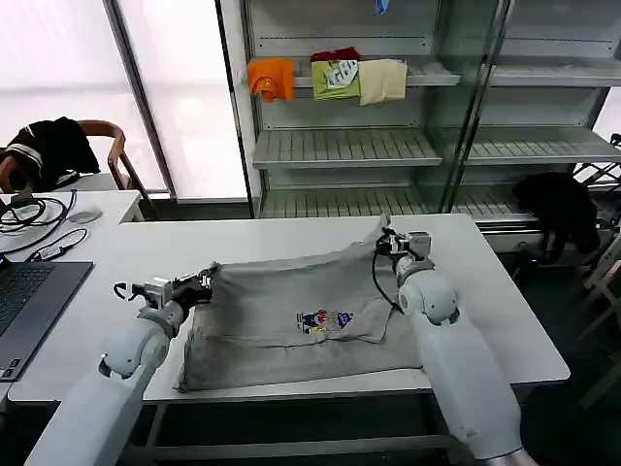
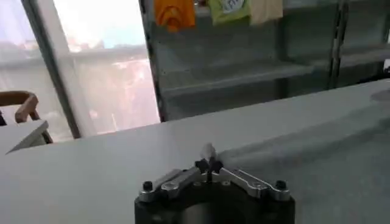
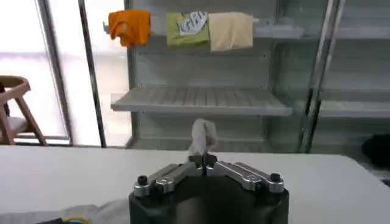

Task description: Fold and organize the clothes.

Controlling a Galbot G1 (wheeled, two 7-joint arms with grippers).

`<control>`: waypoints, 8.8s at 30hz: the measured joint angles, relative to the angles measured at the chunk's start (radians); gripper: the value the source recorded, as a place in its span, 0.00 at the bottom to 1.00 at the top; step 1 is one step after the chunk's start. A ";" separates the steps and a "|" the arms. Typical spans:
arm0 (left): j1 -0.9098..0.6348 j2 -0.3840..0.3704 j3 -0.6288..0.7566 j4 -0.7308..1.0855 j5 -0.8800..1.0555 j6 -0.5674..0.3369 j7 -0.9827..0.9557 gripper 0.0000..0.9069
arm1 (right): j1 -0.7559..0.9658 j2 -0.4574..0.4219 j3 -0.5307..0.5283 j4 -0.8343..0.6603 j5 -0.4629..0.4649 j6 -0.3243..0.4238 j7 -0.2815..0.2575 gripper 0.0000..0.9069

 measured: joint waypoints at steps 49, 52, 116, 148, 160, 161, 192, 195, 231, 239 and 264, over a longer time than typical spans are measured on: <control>0.339 -0.034 -0.116 -0.176 0.129 -0.012 0.041 1.00 | -0.616 -0.041 0.093 0.377 -0.079 0.035 0.092 1.00; 0.339 -0.042 -0.123 -0.182 0.132 -0.009 0.037 1.00 | -0.620 -0.042 0.095 0.379 -0.081 0.041 0.091 1.00; 0.401 -0.300 -0.271 -0.219 0.116 -0.010 0.002 0.98 | -0.610 -0.107 0.129 0.569 0.010 0.064 0.084 1.00; 0.407 -0.301 -0.308 -0.186 0.117 -0.057 0.027 0.01 | -0.591 -0.111 0.128 0.553 0.011 0.064 0.077 1.00; 0.443 -0.117 -0.486 -0.168 0.036 -0.073 0.063 0.01 | -0.585 -0.106 0.125 0.555 0.015 0.063 0.082 1.00; 0.448 -0.094 -0.507 -0.161 0.026 -0.075 0.067 0.01 | -0.585 -0.105 0.124 0.557 0.015 0.062 0.082 1.00; 0.428 0.049 -0.554 -0.247 -0.023 -0.022 0.018 0.01 | -0.654 -0.089 0.171 0.624 -0.006 0.054 0.094 1.00; 0.415 0.018 -0.498 -0.274 -0.002 -0.014 0.000 0.01 | -0.664 -0.084 0.180 0.625 -0.012 0.056 0.094 1.00; 0.261 -0.119 0.016 -0.355 0.108 0.056 -0.130 0.01 | -0.737 -0.038 0.172 0.636 -0.082 0.064 0.093 1.00; 0.218 -0.116 0.069 -0.324 0.107 0.059 -0.133 0.01 | -0.753 -0.031 0.163 0.636 -0.097 0.068 0.090 1.00; 0.182 -0.175 0.125 -0.317 -0.057 0.025 -0.137 1.00 | -0.732 -0.033 0.137 0.602 -0.110 0.071 0.089 1.00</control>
